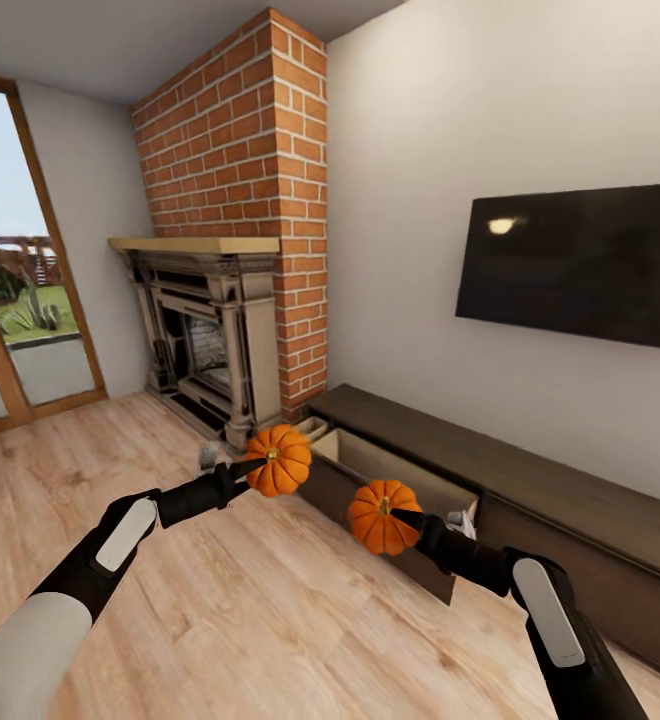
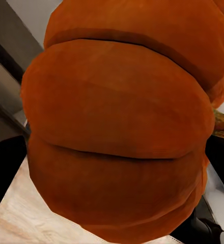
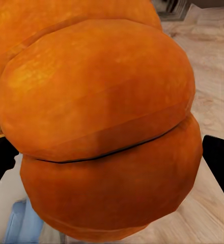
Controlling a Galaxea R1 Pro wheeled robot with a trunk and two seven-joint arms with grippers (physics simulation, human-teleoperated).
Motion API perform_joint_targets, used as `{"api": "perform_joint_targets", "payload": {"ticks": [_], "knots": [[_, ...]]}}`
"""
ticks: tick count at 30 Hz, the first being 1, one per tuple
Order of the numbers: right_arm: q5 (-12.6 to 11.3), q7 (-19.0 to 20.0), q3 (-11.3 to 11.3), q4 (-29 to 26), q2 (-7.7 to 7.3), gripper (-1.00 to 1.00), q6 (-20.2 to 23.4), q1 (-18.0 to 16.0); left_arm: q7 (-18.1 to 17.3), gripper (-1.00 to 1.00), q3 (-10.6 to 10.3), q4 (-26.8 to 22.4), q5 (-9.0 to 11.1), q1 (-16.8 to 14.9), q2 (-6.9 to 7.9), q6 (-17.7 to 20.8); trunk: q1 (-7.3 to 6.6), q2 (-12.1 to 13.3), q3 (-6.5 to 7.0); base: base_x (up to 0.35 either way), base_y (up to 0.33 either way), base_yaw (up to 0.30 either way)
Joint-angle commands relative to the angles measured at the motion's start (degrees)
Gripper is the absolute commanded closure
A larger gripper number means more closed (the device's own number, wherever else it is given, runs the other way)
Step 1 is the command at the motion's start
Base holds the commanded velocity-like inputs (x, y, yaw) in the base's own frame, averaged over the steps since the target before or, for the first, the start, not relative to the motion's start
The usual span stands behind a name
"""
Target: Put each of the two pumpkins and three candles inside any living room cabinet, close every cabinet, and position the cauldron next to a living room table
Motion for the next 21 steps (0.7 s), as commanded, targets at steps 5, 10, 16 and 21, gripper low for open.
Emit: {"api": "perform_joint_targets", "payload": {"ticks": [5,10,16,21], "knots": [[-0.4,0.5,0.6,-0.1,-0.03,1.00,0.3,0.0,-0.1,1.00,-0.1,0.0,1.2,-0.1,0.04,0.5,0.03,0.0,-0.24,0.188,0.099,0.260],[-0.4,0.5,0.8,-0.1,-0.01,1.00,0.3,0.0,-0.2,1.00,-0.1,0.0,1.3,-0.1,0.04,0.5,0.03,0.0,-0.43,0.036,0.017,0.260],[-0.4,0.5,0.9,-0.1,-0.05,1.00,0.3,-0.1,-0.2,1.00,-0.1,0.0,1.3,-0.1,0.04,0.5,0.03,0.0,-0.65,0.015,0.003,0.260],[-0.4,0.5,0.9,-0.1,-0.06,1.00,0.3,0.0,-0.1,1.00,-0.1,0.0,1.3,-0.1,0.04,0.5,0.03,0.0,-0.84,0.192,0.016,0.260]]}}
